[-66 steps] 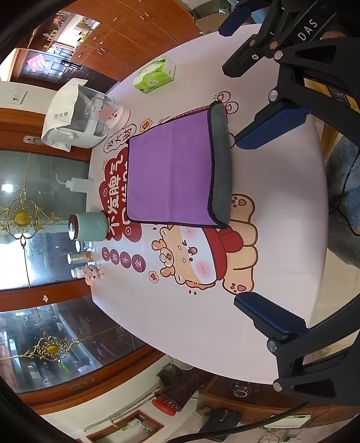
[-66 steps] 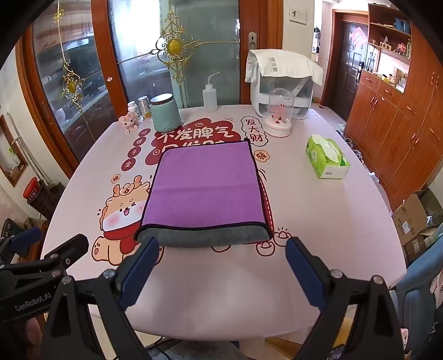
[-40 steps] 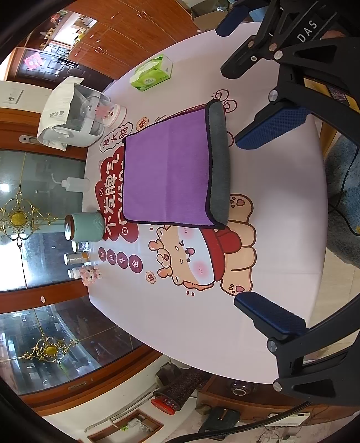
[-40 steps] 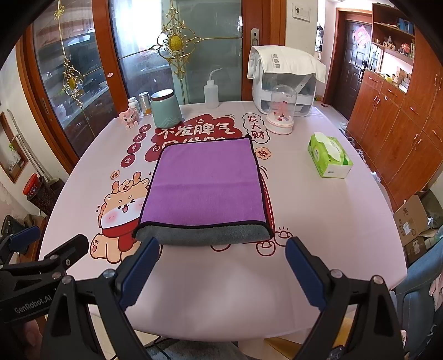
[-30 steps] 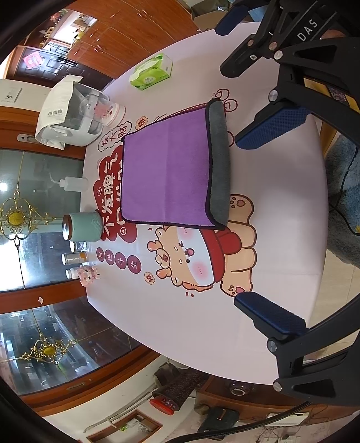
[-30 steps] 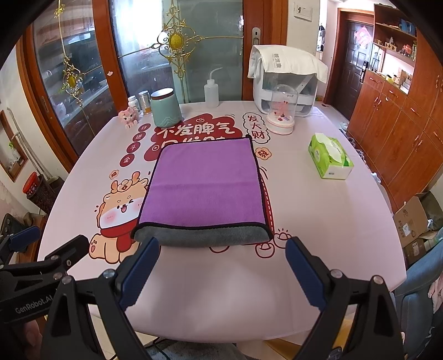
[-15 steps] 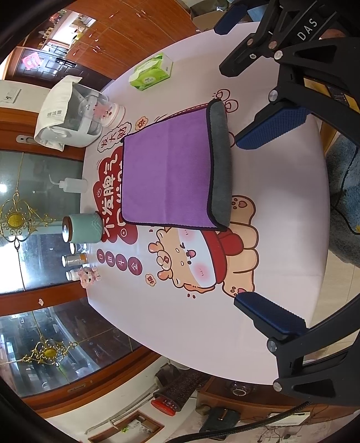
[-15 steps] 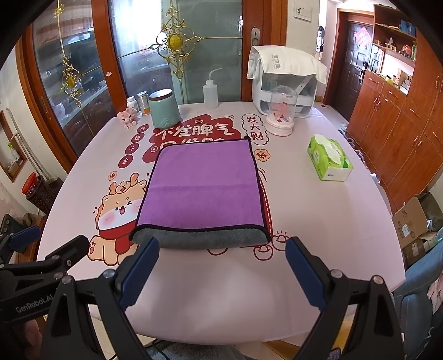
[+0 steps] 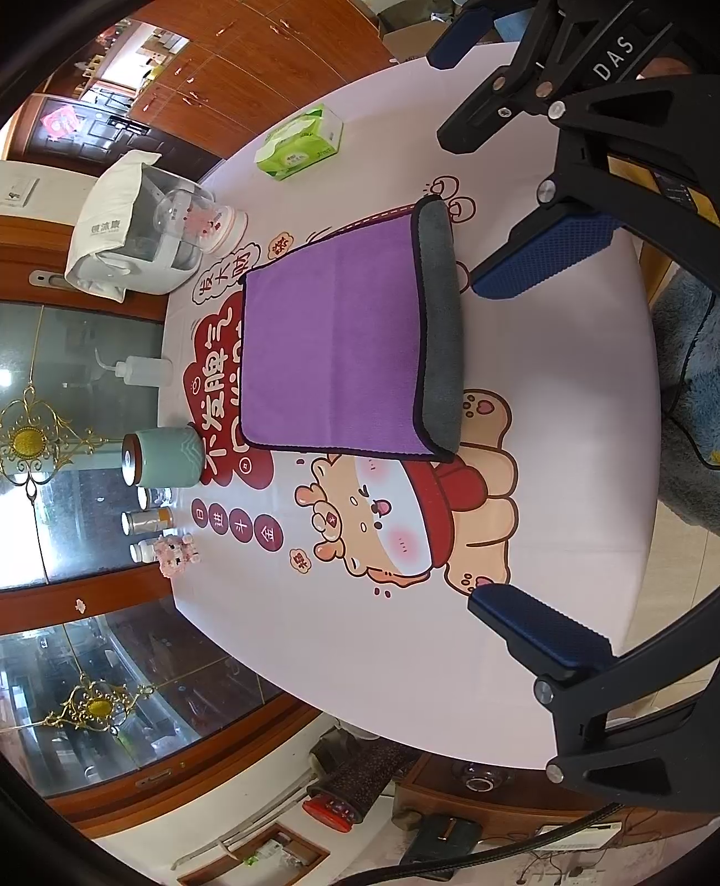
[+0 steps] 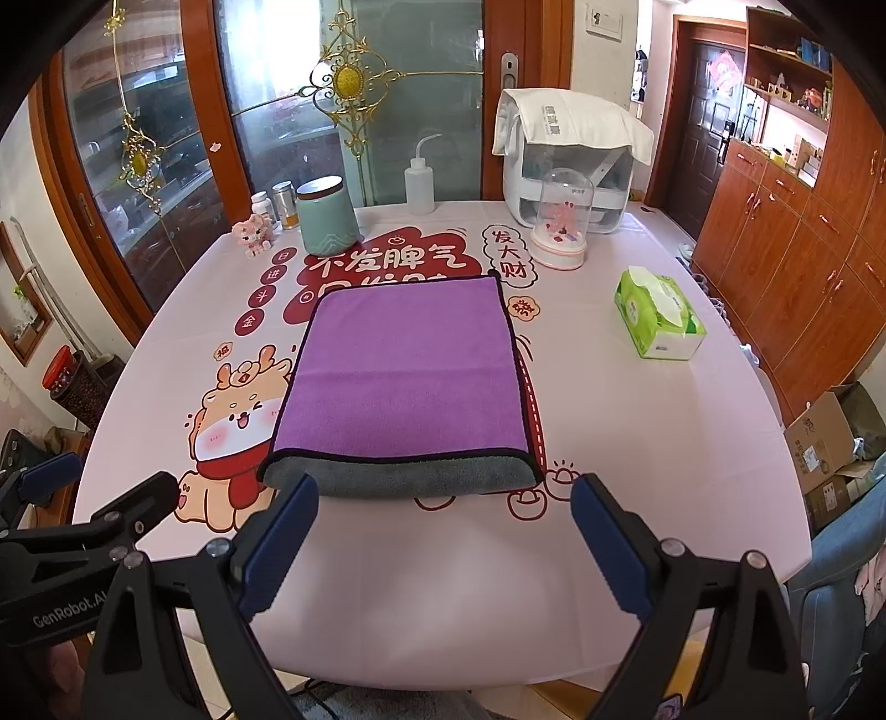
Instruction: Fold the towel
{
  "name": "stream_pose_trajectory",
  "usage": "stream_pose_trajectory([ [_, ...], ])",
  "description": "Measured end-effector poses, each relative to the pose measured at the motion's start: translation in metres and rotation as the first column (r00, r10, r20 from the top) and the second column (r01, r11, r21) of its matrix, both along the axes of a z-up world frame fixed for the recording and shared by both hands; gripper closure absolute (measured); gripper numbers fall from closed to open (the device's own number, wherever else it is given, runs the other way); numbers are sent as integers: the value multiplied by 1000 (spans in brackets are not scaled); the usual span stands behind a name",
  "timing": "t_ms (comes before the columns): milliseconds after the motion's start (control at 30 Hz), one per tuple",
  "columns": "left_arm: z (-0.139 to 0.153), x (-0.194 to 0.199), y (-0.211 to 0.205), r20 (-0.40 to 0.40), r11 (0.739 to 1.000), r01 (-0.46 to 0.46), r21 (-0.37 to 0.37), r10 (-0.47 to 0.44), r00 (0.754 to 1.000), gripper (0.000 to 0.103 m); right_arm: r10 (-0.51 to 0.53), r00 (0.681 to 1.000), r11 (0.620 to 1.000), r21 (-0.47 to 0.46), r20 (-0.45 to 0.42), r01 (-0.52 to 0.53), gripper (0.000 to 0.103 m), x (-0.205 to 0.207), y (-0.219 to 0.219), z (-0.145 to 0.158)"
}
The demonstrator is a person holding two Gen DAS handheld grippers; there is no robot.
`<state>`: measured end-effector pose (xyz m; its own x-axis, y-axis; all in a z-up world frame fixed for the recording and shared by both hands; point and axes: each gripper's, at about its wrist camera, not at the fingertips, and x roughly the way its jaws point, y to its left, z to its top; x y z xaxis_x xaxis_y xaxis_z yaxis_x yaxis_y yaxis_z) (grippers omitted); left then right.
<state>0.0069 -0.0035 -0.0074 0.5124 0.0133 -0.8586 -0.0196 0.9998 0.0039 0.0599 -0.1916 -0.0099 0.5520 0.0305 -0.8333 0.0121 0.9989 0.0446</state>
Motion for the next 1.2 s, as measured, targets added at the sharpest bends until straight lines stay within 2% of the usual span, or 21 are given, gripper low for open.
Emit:
stream_pose_trajectory([
  [1200,-1,1,1,-3,1000,-2,-2,2,1000,1,-1,1000,1000,-1,-3,1,9,2,0,-1],
])
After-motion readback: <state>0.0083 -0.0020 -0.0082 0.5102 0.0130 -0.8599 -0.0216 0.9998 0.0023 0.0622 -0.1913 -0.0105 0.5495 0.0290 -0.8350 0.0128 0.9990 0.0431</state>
